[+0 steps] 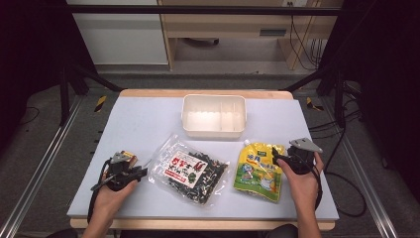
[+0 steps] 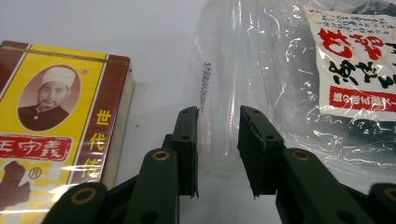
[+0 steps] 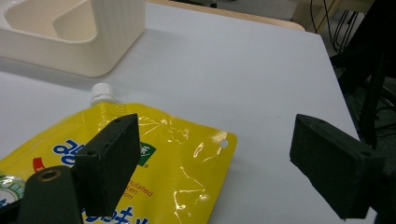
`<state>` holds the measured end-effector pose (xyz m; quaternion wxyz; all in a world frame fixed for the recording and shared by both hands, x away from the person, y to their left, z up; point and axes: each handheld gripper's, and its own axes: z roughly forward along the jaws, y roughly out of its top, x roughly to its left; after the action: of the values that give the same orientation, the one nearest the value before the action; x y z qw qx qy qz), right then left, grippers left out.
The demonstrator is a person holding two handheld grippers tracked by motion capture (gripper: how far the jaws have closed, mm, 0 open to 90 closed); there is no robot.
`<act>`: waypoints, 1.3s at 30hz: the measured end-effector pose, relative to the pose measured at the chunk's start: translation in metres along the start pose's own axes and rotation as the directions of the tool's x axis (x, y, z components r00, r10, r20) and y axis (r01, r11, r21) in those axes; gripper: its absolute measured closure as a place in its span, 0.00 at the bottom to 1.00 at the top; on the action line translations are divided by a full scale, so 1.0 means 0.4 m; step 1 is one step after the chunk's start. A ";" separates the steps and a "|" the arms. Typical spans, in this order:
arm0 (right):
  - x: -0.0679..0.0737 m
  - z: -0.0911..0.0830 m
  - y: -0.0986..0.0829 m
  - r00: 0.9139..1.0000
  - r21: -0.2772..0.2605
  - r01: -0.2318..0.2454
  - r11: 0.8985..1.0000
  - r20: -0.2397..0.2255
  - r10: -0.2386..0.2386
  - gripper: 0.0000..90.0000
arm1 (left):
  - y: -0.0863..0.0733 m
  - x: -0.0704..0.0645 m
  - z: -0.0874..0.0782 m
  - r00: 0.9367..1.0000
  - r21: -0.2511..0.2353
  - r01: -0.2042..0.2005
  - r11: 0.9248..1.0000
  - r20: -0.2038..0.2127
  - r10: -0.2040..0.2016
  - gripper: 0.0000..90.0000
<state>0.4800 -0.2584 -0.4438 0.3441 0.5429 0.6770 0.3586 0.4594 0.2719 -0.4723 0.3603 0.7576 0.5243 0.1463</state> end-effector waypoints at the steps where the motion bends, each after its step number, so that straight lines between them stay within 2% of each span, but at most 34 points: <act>1: 0.000 -0.001 0.000 1.000 -0.001 -0.001 1.000 0.000 0.001 0.18 | 0.000 0.000 0.000 1.000 0.000 0.000 1.000 0.000 0.000 0.79; 3: -0.001 -0.001 0.000 1.000 -0.001 0.000 1.000 0.001 0.000 0.18 | 0.000 -0.003 0.005 1.000 0.007 -0.007 1.000 -0.004 0.007 0.79; 8: -0.003 -0.001 -0.001 1.000 -0.002 -0.003 1.000 0.003 0.003 0.19 | 0.003 -0.003 0.010 1.000 0.015 -0.016 1.000 -0.005 0.016 0.88; 9: -0.002 -0.001 -0.001 1.000 0.000 -0.002 1.000 0.004 0.002 0.19 | 0.003 -0.003 0.010 0.999 0.020 -0.038 0.999 -0.029 0.038 0.94; 11: -0.002 -0.001 -0.001 1.000 -0.002 -0.001 1.000 0.003 0.001 0.19 | 0.003 0.001 0.009 0.999 0.023 -0.042 0.999 -0.015 0.042 0.99; 17: 0.000 -0.003 0.000 1.000 -0.005 0.006 1.000 0.001 -0.006 0.19 | 0.006 0.001 0.001 0.998 0.023 -0.063 0.998 -0.008 0.064 1.00; 19: 0.000 -0.002 0.000 1.000 -0.008 0.001 1.000 0.001 -0.001 0.19 | 0.011 0.006 -0.018 0.999 -0.015 -0.053 0.999 0.001 0.053 1.00; 20: 0.000 -0.002 0.000 1.000 -0.008 0.001 1.000 0.001 -0.001 0.19 | 0.011 0.006 -0.018 0.999 -0.015 -0.053 0.999 0.001 0.053 1.00; 22: 0.001 -0.002 0.001 1.000 -0.006 0.008 1.000 0.001 -0.008 0.19 | 0.015 0.013 -0.033 0.999 -0.051 -0.032 0.998 0.030 0.034 1.00; 23: 0.007 -0.004 0.002 1.000 -0.009 0.010 1.000 -0.002 -0.010 0.19 | 0.020 0.015 -0.049 0.998 -0.074 -0.042 0.996 0.046 0.045 1.00; 27: 0.021 -0.011 0.009 1.000 -0.022 0.024 0.999 -0.008 -0.025 0.19 | 0.028 0.008 -0.073 0.996 -0.105 -0.053 0.993 0.066 0.060 1.00; 28: 0.036 -0.017 0.019 0.999 -0.037 0.039 0.999 -0.016 -0.039 0.19 | 0.033 0.001 -0.090 0.995 -0.131 -0.060 0.990 0.069 0.070 1.00; 31: 0.055 -0.025 0.033 0.998 -0.056 0.058 0.997 -0.029 -0.060 0.19 | 0.039 -0.005 -0.105 0.994 -0.153 -0.069 0.986 0.079 0.081 1.00; 32: 0.081 -0.030 0.051 0.994 -0.074 0.089 0.993 -0.051 -0.092 0.20 | 0.043 -0.010 -0.111 0.993 -0.158 -0.078 0.984 0.081 0.091 1.00; 33: 0.081 -0.030 0.051 0.994 -0.074 0.089 0.993 -0.051 -0.092 0.20 | 0.048 -0.014 -0.115 0.992 -0.163 -0.089 0.983 0.078 0.103 1.00; 34: 0.109 -0.034 0.072 0.989 -0.099 0.109 0.989 -0.088 -0.118 0.20 | 0.060 -0.020 -0.127 0.990 -0.182 -0.092 0.979 0.090 0.110 1.00; 35: 0.109 -0.034 0.072 0.989 -0.099 0.109 0.989 -0.088 -0.118 0.20 | 0.060 -0.020 -0.127 0.990 -0.182 -0.092 0.979 0.090 0.110 1.00; 36: 0.140 -0.039 0.096 0.981 -0.117 0.137 0.984 -0.123 -0.151 0.20 | 0.072 -0.027 -0.139 0.988 -0.200 -0.094 0.975 0.101 0.116 1.00; 38: 0.170 -0.043 0.117 0.971 -0.133 0.164 0.978 -0.151 -0.184 0.20 | 0.085 -0.034 -0.144 0.986 -0.204 -0.108 0.973 0.101 0.131 1.00; 39: 0.170 -0.043 0.117 0.971 -0.133 0.164 0.978 -0.151 -0.184 0.20 | 0.085 -0.034 -0.144 0.986 -0.204 -0.108 0.973 0.101 0.131 1.00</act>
<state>0.4766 -0.1864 -0.4001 0.3496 0.4288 0.7252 0.4099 0.4429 0.2760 -0.4061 0.4536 0.7554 0.4391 0.1755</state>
